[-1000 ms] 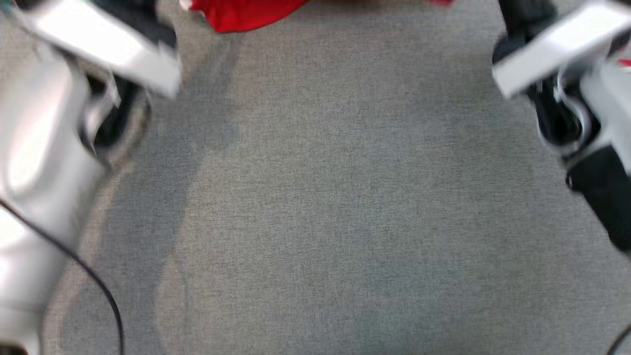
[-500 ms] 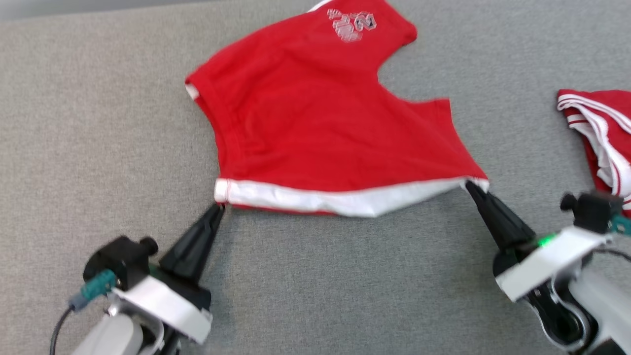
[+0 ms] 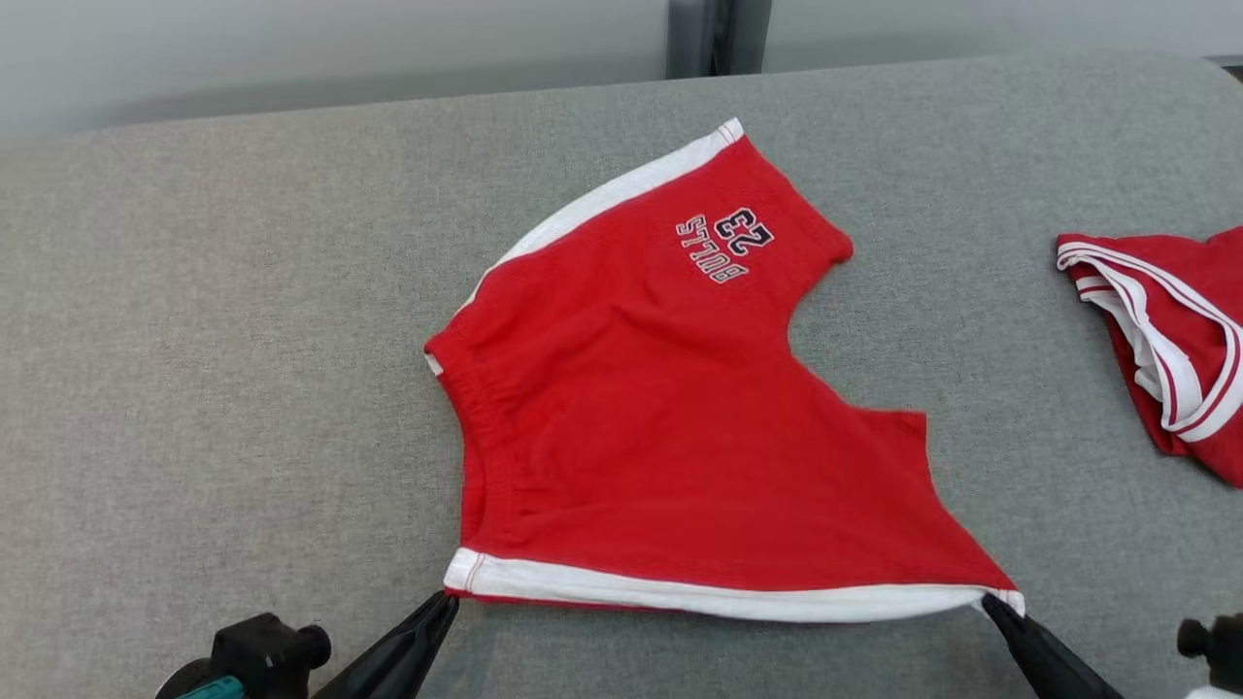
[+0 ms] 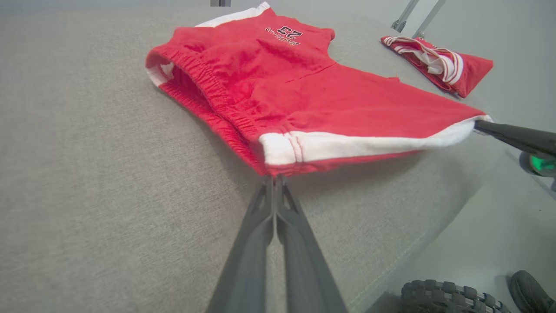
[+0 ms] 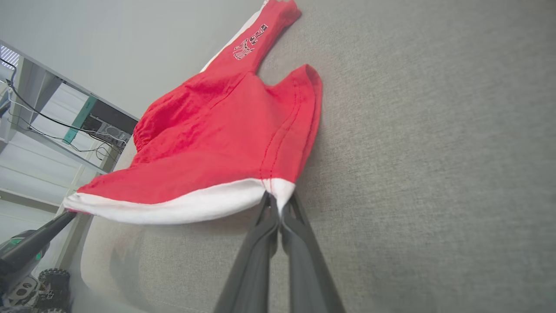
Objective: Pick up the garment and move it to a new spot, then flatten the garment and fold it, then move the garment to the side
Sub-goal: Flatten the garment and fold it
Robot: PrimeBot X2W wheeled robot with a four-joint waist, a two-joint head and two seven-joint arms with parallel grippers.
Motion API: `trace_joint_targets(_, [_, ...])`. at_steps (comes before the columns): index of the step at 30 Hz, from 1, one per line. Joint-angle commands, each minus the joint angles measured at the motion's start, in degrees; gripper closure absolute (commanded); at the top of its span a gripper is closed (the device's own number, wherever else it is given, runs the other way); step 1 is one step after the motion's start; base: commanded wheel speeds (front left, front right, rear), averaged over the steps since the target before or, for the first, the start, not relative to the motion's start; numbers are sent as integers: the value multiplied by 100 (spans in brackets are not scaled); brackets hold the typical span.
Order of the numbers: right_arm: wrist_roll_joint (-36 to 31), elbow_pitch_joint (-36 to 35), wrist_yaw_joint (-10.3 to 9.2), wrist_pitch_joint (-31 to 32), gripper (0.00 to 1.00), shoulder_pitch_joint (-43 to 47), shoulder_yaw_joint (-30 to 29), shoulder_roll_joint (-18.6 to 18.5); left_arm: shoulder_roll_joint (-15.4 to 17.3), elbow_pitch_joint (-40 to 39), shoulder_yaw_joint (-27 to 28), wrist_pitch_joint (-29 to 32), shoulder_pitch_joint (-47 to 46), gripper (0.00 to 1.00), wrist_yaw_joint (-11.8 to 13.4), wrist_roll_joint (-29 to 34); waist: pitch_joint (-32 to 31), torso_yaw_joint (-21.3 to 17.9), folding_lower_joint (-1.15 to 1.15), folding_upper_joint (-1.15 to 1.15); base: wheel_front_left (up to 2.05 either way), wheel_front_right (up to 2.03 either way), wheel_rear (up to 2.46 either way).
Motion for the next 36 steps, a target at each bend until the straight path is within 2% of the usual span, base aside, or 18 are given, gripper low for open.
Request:
trace_joint_targets(1, [-160, -265, 0, 214, 100, 321, -319, 32, 169, -307, 78, 152, 173, 100, 166, -54, -27, 10, 0, 0, 0, 0, 0])
trace_joint_targets(6, [-625, -855, 0, 696, 100, 834, -1092, 295, 367, -878, 202, 323, 341, 100, 401, -83, -31, 46, 0, 0, 0, 0, 0])
trace_joint_targets(11, [-1300, -1647, 0, 1675, 100, 976, -1946, 795, 471, -1159, 268, 422, 262, 100, 441, -86, 56, 105, 0, 0, 0, 0, 0])
trace_joint_targets(15, [-1716, -2153, 0, 2481, 100, 422, -2396, 1133, 409, -1292, 361, 434, -44, 100, 342, -177, 295, 150, 0, 0, 0, 0, 0])
trace_joint_targets(19, [-1795, -2164, 0, 3105, 100, -725, -2494, 1227, 269, -1261, 429, 460, -551, 100, 181, -267, 693, 222, 0, 0, 0, 0, 0])
trace_joint_targets(21, [-1883, -1944, 0, 3319, 100, -1399, -2454, 1134, 214, -1122, 468, 464, -801, 100, 85, -319, 896, 265, 0, 0, 0, 0, 0])
trace_joint_targets(23, [-1699, -1687, 0, 3459, 100, -2127, -2291, 1209, 90, -962, 506, 419, -1073, 100, -51, -437, 1112, 320, 0, 0, 0, 0, 0])
trace_joint_targets(27, [-1607, -833, 1, 3557, 100, -3480, -2043, 1106, -128, -521, 583, 290, -1566, 100, -276, -573, 1504, 481, 0, 0, 0, 0, 0])
trace_joint_targets(31, [-1460, 144, 0, 3476, 100, -4587, -1664, 1026, -377, -58, 600, 111, -2087, 100, -536, -643, 1794, 682, 0, 0, 0, 0, 0])
trace_joint_targets(36, [-1229, 1226, 0, 3128, 100, -5540, -1171, 953, -675, 510, 560, -132, -2647, 100, -770, -602, 2011, 908, 0, 0, 0, 0, 0])
